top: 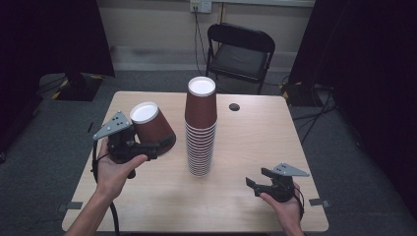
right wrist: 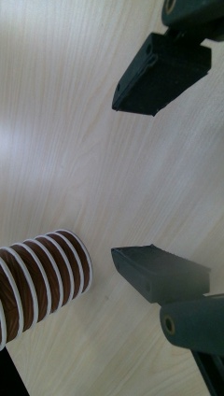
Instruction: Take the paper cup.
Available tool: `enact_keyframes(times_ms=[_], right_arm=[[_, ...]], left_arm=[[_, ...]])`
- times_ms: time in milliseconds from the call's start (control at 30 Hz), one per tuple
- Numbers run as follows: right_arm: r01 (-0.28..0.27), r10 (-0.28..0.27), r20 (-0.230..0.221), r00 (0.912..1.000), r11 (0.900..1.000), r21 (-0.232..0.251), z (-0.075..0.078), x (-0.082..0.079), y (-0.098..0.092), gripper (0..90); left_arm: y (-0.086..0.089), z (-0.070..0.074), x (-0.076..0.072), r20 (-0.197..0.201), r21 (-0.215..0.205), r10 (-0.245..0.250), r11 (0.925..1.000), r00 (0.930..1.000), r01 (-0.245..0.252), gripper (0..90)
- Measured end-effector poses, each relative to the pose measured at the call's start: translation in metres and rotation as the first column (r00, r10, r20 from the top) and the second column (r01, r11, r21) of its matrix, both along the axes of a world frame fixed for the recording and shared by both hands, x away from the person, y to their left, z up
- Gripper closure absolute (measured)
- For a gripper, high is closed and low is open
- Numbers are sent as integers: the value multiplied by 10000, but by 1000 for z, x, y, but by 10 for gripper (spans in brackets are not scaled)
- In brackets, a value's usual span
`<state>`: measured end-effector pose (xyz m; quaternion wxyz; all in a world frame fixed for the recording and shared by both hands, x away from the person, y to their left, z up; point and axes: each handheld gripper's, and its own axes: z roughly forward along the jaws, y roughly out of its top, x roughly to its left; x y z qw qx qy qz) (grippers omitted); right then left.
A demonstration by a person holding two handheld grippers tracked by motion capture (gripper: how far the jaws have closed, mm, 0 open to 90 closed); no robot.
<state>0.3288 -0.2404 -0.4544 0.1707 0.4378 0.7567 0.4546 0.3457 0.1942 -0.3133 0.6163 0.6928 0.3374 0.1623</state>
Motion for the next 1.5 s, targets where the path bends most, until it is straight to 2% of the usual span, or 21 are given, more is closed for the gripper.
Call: enact_keyframes(times_ms=[67, 267, 367, 433, 500, 567, 700, 767, 833, 900, 1000, 1033, 1067, 1233, 1267, 1300, 1333, 1400, 1500], right_arm=[[8, -8, -17, 10000, 10000, 14, 0, 0, 1, 243], [-107, 107, 67, 9999, 9999, -97, 1, -2, 7, 285], [-116, 118, 74, 9999, 9996, -243, 1, -3, 11, 301], [-145, 148, 99, 9998, 9994, -299, 2, -3, 13, 311], [-234, 239, 213, 9995, 9995, -232, 4, -5, 16, 320], [-245, 254, 302, 9992, 9992, -302, 6, -7, 19, 335], [-478, 492, 465, 9977, 9984, -298, 9, -13, 27, 367], [-636, 646, 530, 9965, 9978, -210, 11, -15, 32, 378], [-834, 839, 592, 9947, 9965, -103, 14, -18, 39, 396], [-1113, 1113, 628, 9918, 9938, -27, 17, -20, 46, 405], [-1494, 1489, 734, 9861, 9888, 21, 20, -22, 56, 447], [-1749, 1738, 826, 9813, 9846, 63, 22, -23, 64, 459], [-1749, 1738, 826, 9813, 9846, 63, 22, -23, 64, 459], [-2223, 2178, 1309, 9672, 9748, 201, 32, -26, 87, 464], [-2306, 2260, 1393, 9641, 9729, 177, 33, -27, 91, 474], [-2495, 2442, 1504, 9580, 9682, 172, 35, -27, 97, 477], [-2661, 2590, 1682, 9511, 9637, 208, 38, -28, 105, 487], [-2736, 2654, 1729, 9485, 9615, 251, 39, -27, 108, 488], [-3161, 2957, 2120, 9315, 9462, 690, 43, -26, 119, 477]], left_arm=[[0, -3, 0, -90, -81, 43, 10000, 10000, -44, 130], [5, -22, -1, -807, -504, 266, 9983, 9964, -307, 127], [3, -29, -2, -1111, -606, 112, 9980, 9937, -181, 127], [0, -34, -4, -1400, -576, 72, 9982, 9901, -153, 127], [-1, -37, -4, -1636, -897, -11, 9959, 9865, -138, 128], [-4, -40, -5, -1794, -1031, 28, 9944, 9838, -217, 128], [-10, -45, -9, -1990, -1015, -142, 9948, 9799, -63, 128], [-15, -48, -12, -2204, -980, -268, 9952, 9750, 53, 128], [-18, -51, -15, -2447, -836, -255, 9965, 9693, 51, 128], [-21, -54, -17, -2520, -771, -149, 9970, 9676, -47, 129], [-24, -58, -18, -2684, -708, -308, 9974, 9628, 121, 129], [-24, -59, -19, -2754, -829, -324, 9965, 9608, 98, 129], [-25, -59, -19, -2839, -963, -384, 9953, 9581, 113, 129], [-23, -59, -19, -2983, -1196, -435, 9928, 9535, 79, 131], [-23, -59, -19, -3080, -1274, -515, 9918, 9500, 125, 131], [-23, -59, -19, -3102, -1353, -563, 9907, 9490, 146, 131], [-23, -59, -19, -3201, -1500, -691, 9885, 9449, 214, 132], [-25, -59, -20, -3345, -1577, -759, 9872, 9393, 236, 132], [-26, -59, -21, -3476, -1665, -808, 9858, 9342, 233, 133]])
